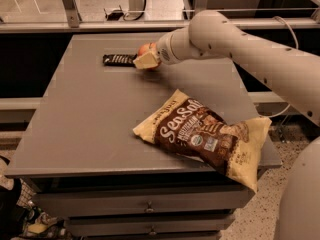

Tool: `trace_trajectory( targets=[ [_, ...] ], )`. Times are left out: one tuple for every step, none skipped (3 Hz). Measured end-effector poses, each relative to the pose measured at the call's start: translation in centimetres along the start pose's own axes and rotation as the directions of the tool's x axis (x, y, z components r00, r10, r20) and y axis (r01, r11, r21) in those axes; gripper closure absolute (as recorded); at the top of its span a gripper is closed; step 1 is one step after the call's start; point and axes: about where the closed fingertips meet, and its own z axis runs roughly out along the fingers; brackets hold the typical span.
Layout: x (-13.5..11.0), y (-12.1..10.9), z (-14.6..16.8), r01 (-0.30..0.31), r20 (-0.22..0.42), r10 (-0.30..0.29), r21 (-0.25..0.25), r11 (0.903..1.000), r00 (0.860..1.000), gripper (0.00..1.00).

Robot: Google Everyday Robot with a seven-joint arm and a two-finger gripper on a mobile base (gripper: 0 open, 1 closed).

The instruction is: Move apple near rxbar chocolate

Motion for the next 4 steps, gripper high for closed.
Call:
trace_trajectory(
  targets=[
    [0.86, -0.30, 1.21, 0.003, -0.015, -0.003, 0.035, 0.9994, 1.000, 0.98],
    [0.77, -0.11, 1.24, 0.004, -0.014, -0.003, 0.028, 0.9996, 1.000, 0.74],
    [0.76, 0.12, 1.46, 0.005, -0.015, -0.004, 0.024, 0.9997, 1.000, 0.43],
    [0.74, 0.27, 1.60, 0.005, -0.015, -0.005, 0.021, 0.9998, 1.000, 0.18]
  ],
)
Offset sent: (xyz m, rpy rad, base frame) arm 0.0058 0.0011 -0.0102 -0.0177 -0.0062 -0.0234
